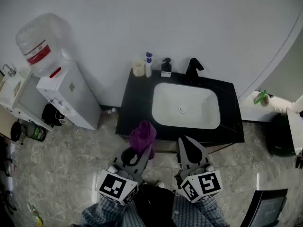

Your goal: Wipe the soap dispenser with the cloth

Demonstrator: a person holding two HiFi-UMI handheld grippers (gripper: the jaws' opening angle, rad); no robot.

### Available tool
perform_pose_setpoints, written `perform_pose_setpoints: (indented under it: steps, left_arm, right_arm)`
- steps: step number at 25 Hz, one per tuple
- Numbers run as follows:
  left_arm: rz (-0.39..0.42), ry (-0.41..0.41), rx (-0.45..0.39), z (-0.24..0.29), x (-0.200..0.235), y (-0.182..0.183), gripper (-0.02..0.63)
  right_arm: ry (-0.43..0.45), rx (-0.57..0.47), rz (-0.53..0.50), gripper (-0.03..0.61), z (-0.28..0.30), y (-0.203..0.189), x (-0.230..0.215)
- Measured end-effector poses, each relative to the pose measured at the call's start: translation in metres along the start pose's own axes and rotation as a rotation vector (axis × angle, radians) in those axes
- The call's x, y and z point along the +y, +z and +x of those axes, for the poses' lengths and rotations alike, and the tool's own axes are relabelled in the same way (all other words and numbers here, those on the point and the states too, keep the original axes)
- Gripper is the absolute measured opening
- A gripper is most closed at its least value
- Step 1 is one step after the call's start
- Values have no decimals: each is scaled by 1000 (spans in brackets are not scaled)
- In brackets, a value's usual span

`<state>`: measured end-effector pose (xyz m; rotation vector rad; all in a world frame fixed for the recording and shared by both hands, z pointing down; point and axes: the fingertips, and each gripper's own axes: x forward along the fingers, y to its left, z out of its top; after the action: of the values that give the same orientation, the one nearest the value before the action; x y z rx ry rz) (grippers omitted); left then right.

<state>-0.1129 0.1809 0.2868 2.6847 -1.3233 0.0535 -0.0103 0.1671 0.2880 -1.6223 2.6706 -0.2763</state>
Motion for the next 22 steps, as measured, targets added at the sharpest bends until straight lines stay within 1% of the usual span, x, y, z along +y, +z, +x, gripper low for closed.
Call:
perform_pose_setpoints:
  steps: [4, 12, 15, 22]
  left_arm:
    - [-1, -14, -6, 1, -3, -4, 63]
    - [2, -2, -1, 0, -2, -3, 63]
    - [0, 1, -3, 0, -4, -4, 63]
    - [-9, 36, 5, 0, -7, -7, 63]
  right_arm:
    - [3, -2, 10, 31, 0, -2, -1]
    - [6, -3, 15, 31, 0, -1, -2]
    - [9, -12, 41, 31, -2, 0, -4]
    - [15, -19, 67, 31, -10, 0, -17]
